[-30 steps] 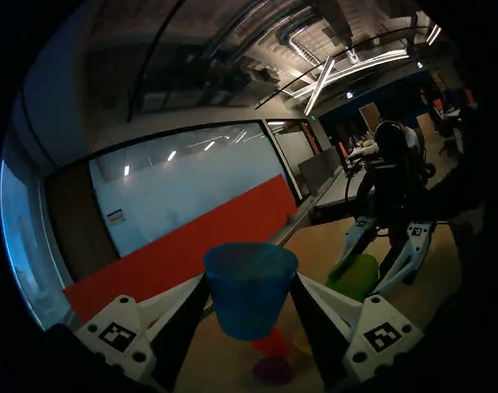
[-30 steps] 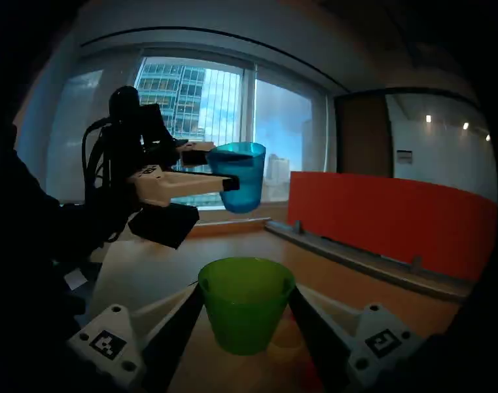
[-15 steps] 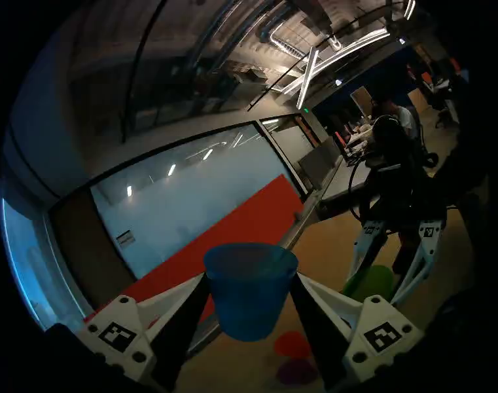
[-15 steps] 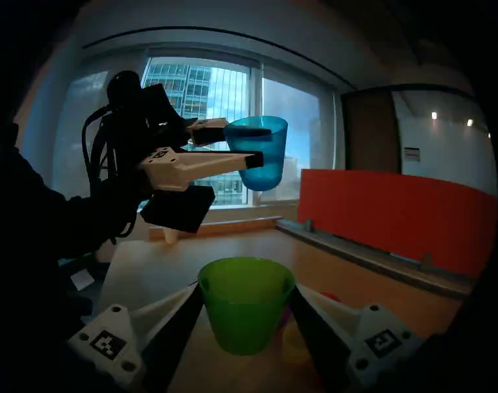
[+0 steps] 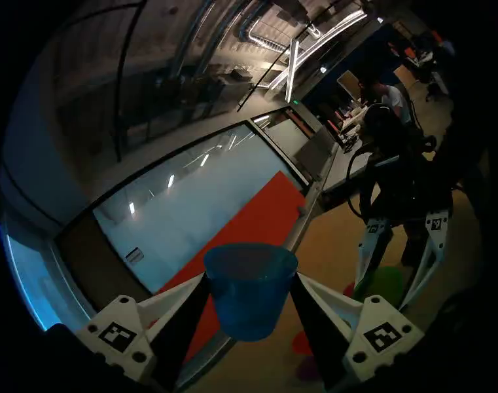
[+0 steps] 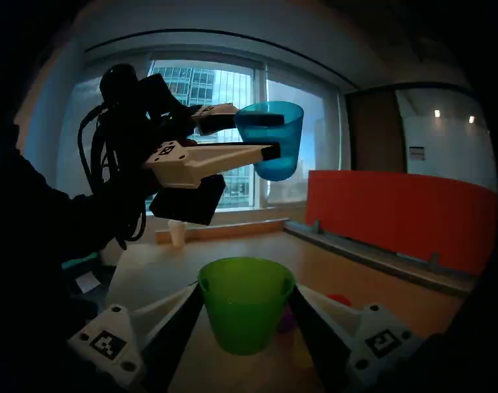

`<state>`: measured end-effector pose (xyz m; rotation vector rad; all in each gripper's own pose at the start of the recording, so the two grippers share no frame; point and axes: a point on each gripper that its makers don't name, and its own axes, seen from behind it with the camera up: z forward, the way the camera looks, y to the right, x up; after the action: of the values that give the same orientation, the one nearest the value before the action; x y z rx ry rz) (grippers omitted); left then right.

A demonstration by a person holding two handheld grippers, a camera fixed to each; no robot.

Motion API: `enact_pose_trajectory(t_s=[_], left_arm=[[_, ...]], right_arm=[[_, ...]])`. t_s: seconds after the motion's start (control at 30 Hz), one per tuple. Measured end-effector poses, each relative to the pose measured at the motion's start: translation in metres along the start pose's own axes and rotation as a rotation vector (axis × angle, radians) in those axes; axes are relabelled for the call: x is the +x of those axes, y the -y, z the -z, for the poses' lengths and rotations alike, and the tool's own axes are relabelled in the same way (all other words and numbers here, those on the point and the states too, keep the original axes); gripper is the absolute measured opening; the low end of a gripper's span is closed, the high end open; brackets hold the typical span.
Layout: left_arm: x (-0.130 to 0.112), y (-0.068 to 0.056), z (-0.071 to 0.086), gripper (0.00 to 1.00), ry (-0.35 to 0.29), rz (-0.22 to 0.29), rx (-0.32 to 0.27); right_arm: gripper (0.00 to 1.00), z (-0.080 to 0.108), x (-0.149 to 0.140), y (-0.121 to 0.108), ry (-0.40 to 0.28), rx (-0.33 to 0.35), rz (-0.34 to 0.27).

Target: Pour water

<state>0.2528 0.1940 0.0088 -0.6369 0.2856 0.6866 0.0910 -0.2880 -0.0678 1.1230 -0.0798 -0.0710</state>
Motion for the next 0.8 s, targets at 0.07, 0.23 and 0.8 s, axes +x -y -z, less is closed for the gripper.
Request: enact_pose_trajectory(t_s=[0.07,0.23,0.8], left_arm=[[0.002,0.0,0.001,0.84,-0.001,-0.016,0.001],[0.005,0.002,0.002,0.84,0.002,-0.057,0.006],[0.011,0.006,0.0,0.84,0.005,-0.141,0.012]], right_arm=[[0.91,0.0,0.001,0.001,-0.002,0.002,0.001],[0.91,-0.001,0.002,0.0,-0.004,0.002,0.003],[0.91,-0.005,0.008,-0.005,-0.014,-0.002,0.009]])
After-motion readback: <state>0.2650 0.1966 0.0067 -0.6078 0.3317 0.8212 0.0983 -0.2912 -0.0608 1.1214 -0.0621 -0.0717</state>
